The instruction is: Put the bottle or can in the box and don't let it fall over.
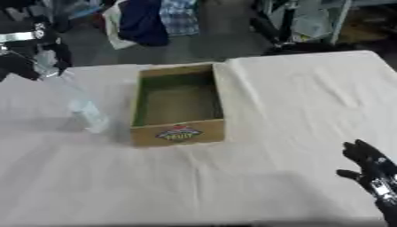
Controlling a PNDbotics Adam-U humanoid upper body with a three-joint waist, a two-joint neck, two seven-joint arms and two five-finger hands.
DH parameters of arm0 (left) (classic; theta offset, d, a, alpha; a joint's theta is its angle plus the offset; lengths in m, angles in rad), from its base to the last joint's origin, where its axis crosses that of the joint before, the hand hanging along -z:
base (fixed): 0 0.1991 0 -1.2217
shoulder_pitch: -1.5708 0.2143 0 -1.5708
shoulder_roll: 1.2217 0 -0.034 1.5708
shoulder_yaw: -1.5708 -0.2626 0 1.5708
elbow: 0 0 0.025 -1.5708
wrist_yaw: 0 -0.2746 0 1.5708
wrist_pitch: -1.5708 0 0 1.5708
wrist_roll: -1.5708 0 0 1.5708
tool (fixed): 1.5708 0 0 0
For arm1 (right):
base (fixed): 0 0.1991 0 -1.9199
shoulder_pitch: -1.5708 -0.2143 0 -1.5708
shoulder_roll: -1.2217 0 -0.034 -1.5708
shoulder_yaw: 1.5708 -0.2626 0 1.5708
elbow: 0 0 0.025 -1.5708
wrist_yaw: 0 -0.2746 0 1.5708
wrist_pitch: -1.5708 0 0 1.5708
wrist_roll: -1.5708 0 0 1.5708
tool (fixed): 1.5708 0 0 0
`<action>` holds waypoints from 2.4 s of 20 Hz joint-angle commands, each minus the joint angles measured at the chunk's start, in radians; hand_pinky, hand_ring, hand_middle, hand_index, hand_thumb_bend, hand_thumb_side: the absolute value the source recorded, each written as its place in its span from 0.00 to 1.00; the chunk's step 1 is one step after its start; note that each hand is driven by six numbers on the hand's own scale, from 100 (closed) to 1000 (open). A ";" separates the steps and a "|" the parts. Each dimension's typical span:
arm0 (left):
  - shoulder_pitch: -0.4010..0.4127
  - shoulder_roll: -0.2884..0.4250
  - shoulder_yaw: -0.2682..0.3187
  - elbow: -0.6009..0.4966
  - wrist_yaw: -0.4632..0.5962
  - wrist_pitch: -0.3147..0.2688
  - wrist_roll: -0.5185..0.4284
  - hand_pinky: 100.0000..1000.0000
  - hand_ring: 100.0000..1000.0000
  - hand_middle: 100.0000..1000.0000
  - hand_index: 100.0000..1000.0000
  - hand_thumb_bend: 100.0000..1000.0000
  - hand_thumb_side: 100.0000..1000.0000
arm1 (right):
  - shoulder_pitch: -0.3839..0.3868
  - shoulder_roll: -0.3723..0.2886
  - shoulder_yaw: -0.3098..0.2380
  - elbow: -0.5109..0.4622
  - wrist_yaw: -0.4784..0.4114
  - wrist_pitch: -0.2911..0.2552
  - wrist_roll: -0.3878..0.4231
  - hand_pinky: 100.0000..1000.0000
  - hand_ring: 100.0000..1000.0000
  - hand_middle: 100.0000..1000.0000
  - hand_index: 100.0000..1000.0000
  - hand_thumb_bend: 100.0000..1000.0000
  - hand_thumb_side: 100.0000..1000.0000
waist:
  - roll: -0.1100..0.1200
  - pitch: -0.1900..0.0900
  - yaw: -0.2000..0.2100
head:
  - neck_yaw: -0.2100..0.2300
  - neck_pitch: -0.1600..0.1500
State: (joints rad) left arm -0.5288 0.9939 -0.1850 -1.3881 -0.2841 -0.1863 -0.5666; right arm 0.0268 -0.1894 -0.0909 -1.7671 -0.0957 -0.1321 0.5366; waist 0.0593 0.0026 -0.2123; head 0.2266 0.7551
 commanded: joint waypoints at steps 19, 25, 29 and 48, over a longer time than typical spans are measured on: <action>-0.011 0.041 0.021 -0.024 0.025 0.013 -0.017 0.80 0.73 0.72 0.89 0.22 0.79 | -0.012 -0.009 0.000 -0.008 0.005 -0.002 0.002 0.80 1.00 0.94 1.00 0.00 0.67 | -0.001 -0.003 -0.002 | -0.006 -0.002; -0.005 0.044 0.024 -0.025 0.021 0.020 -0.052 0.81 0.75 0.75 0.90 0.24 0.81 | -0.011 -0.009 -0.001 -0.008 0.006 -0.003 0.002 0.80 1.00 0.94 1.00 0.00 0.67 | -0.001 -0.002 -0.001 | -0.005 -0.001; -0.002 0.045 0.026 -0.025 0.021 0.022 -0.066 0.81 0.74 0.75 0.90 0.25 0.82 | -0.011 -0.009 -0.001 -0.008 0.006 -0.003 0.002 0.80 1.00 0.94 1.00 0.00 0.67 | -0.001 -0.002 0.000 | -0.006 0.000; 0.008 0.060 0.057 -0.020 -0.042 0.028 -0.051 0.85 0.83 0.83 0.92 0.26 0.80 | -0.011 -0.008 -0.002 -0.006 0.008 -0.003 0.001 0.80 1.00 0.94 1.00 0.00 0.67 | -0.001 -0.001 0.002 | -0.009 0.002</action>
State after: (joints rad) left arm -0.5108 1.0043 -0.1491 -1.4003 -0.3187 -0.1582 -0.6228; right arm 0.0265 -0.1892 -0.0913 -1.7618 -0.0910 -0.1321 0.5368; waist 0.0596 0.0076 -0.2118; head 0.2187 0.7553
